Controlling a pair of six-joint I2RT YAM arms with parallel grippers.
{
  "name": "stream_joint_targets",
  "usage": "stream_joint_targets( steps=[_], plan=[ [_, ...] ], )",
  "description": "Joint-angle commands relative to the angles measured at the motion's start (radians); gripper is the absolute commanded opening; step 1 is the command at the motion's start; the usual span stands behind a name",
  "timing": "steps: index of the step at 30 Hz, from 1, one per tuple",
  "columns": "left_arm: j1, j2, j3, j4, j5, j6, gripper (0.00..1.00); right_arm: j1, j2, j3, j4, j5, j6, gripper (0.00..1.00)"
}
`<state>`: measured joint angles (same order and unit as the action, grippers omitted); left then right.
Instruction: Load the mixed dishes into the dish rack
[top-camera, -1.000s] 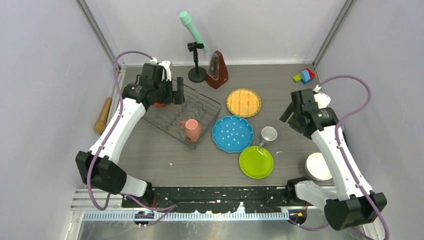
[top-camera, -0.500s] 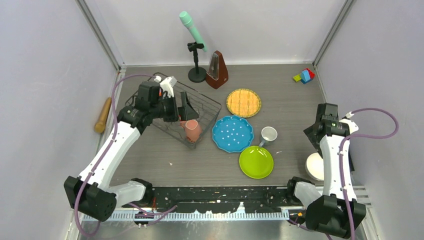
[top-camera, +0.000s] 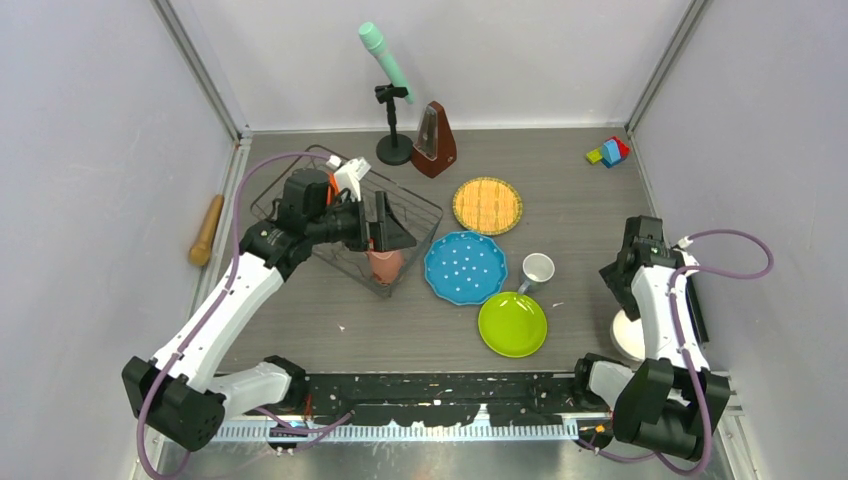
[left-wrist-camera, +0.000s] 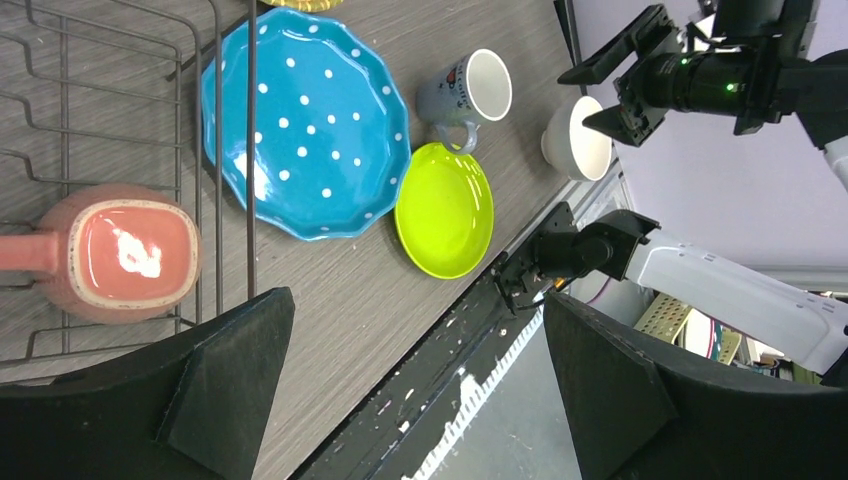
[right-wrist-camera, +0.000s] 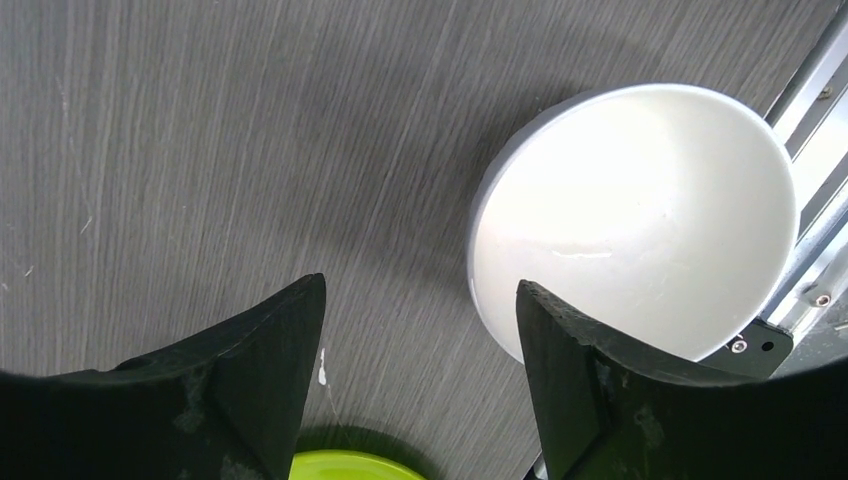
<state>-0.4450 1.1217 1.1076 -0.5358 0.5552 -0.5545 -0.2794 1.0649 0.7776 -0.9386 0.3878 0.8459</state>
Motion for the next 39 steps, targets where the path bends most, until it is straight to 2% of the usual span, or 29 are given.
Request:
stream_joint_targets(
  steps=[1, 5, 7, 8, 9, 11, 13, 20, 26, 27, 28, 29, 30, 32, 35, 36, 39],
  plan=[
    [-0.003, -0.031, 0.000, 0.064, 0.027, -0.007, 1.00, -0.017, 0.012, -0.015, 0.037, 0.035, 0.051, 0.74],
    [-0.003, -0.015, 0.024, 0.036, 0.029, 0.022, 1.00, -0.029, 0.030, -0.018, 0.037, 0.042, 0.058, 0.68],
    [-0.003, -0.003, 0.038, 0.022, 0.028, 0.030, 1.00, -0.037, 0.034, -0.023, 0.044, 0.029, 0.062, 0.53],
    [-0.003, 0.000, 0.043, 0.019, 0.030, 0.030, 0.99, -0.039, 0.034, -0.025, 0.050, 0.023, 0.065, 0.39],
    [-0.003, 0.004, 0.044, 0.020, 0.032, 0.027, 0.99, -0.039, 0.034, -0.021, 0.051, 0.022, 0.066, 0.33],
    [-0.004, 0.005, 0.040, 0.025, 0.034, 0.019, 0.99, -0.040, 0.028, -0.013, 0.052, 0.013, 0.066, 0.12],
    [-0.004, 0.006, 0.032, 0.032, 0.038, 0.013, 1.00, -0.042, 0.024, 0.001, 0.047, 0.000, 0.066, 0.03],
    [-0.004, 0.003, 0.008, 0.055, 0.073, -0.001, 1.00, -0.042, -0.033, 0.056, 0.007, -0.033, 0.057, 0.00],
    [-0.004, 0.010, -0.012, 0.112, 0.127, -0.029, 1.00, -0.041, -0.077, 0.179, -0.053, -0.062, 0.029, 0.01],
    [-0.004, 0.016, -0.014, 0.118, 0.129, -0.032, 1.00, -0.041, -0.078, 0.185, -0.066, -0.061, 0.028, 0.05],
    [-0.004, 0.020, -0.013, 0.118, 0.134, -0.034, 1.00, -0.041, -0.077, 0.189, -0.072, -0.060, 0.029, 0.26],
    [-0.004, 0.025, -0.011, 0.120, 0.141, -0.038, 1.00, -0.042, -0.070, 0.189, -0.082, -0.050, 0.029, 0.40],
    [-0.004, 0.028, -0.011, 0.122, 0.146, -0.040, 1.00, -0.041, -0.065, 0.183, -0.084, -0.045, 0.027, 0.64],
    [-0.004, 0.028, -0.009, 0.125, 0.149, -0.045, 1.00, -0.043, -0.048, 0.169, -0.087, -0.026, 0.024, 0.77],
    [-0.004, 0.023, -0.013, 0.126, 0.149, -0.046, 1.00, -0.043, -0.027, 0.145, -0.088, 0.015, 0.036, 0.88],
    [-0.004, 0.021, -0.015, 0.125, 0.149, -0.045, 1.00, -0.045, -0.020, 0.131, -0.086, 0.045, 0.046, 0.97],
    [-0.004, 0.023, -0.018, 0.123, 0.155, -0.042, 1.00, -0.057, -0.002, 0.102, -0.076, 0.077, 0.052, 0.99]
  ],
)
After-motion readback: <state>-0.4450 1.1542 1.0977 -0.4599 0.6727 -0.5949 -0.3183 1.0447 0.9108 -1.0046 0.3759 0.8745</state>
